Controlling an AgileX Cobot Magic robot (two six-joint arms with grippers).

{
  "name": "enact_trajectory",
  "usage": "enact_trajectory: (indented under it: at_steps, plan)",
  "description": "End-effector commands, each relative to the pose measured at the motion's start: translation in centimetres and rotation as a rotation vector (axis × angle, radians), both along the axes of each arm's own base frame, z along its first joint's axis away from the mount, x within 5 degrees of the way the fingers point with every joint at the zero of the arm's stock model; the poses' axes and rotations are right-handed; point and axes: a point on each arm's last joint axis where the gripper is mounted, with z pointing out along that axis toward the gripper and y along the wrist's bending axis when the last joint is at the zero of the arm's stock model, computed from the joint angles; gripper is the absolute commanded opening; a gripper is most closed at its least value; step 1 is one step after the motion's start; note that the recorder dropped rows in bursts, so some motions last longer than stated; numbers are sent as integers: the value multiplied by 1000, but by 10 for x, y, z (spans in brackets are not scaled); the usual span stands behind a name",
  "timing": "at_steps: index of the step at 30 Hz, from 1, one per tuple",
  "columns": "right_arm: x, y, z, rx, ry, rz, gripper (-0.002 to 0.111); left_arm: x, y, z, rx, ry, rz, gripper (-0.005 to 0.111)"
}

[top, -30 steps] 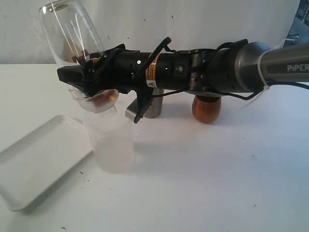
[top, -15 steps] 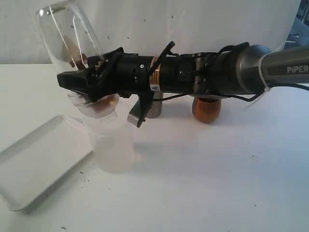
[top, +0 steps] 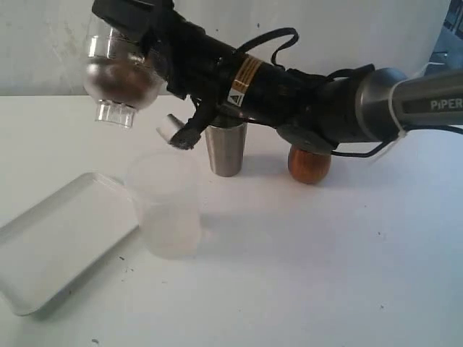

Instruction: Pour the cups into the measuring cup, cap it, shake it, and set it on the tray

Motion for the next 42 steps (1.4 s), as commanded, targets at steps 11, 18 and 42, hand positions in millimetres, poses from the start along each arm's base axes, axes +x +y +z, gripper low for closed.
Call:
enact_trajectory:
  at_steps: [11, 18, 42]
  plan:
    - [12, -8, -4, 732, 1175, 285, 0, 0, 0, -1, -10, 2, 1, 0]
    - [13, -8, -5, 966, 1517, 415, 0, 0, 0, -1, -10, 2, 1, 0]
    - [13, -4, -1, 1052, 1642, 488, 0, 0, 0, -1, -10, 2, 1, 0]
